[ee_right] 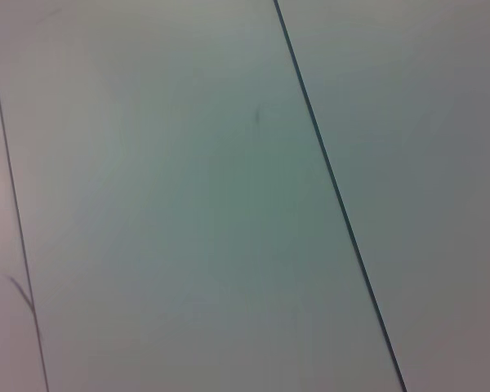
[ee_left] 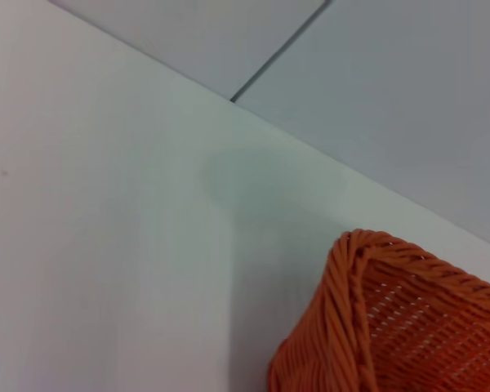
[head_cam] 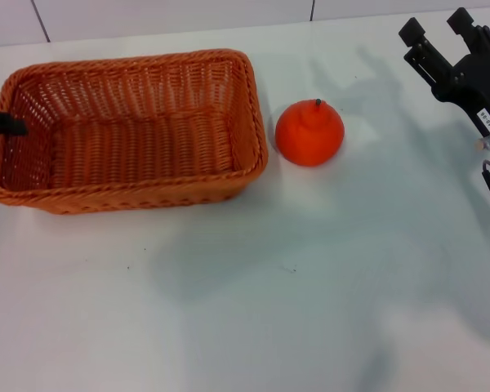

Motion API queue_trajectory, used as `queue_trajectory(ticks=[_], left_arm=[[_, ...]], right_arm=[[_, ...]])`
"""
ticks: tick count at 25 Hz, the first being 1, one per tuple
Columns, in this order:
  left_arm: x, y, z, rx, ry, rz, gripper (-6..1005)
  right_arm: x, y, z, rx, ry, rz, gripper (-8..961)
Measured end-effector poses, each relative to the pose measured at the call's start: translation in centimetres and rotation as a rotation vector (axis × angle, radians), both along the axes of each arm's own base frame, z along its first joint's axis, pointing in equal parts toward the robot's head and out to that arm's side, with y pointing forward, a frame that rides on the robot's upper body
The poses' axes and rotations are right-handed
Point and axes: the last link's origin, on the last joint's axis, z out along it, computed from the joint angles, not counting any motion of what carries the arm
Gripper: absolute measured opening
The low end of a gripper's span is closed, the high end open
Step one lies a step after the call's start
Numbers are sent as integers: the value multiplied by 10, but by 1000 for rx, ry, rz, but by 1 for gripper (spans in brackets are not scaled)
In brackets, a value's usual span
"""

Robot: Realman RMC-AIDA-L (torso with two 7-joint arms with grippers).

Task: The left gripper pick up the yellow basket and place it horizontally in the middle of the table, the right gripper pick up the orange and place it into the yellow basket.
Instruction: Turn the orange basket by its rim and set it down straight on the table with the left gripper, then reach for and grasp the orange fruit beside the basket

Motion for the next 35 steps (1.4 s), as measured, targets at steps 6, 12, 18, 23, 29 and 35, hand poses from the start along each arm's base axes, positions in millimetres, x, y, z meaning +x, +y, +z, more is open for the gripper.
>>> queue_trajectory(ticks=[6,12,18,23,29,35], left_arm=[[-1,-2,-2,4,1,-2,415],[2,0,3,29,25,-27,644],[9,2,17,97,29,-89,872],[19,3,38,225,27,-190,889],[31,-1,59,471,8,-389,906],[33,1,58,525,-6,-435,898]], right_arm=[[0,0,-1,-4,-1,1,944],[0,0,-1,-3,-2,1,945],[2,1,0,-3,-2,-14,945],[5,3,-4,-24,-14,-45,945],[10,8,-17,-99,-55,-95,944],[5,10,-41,-230,-97,-95,944]])
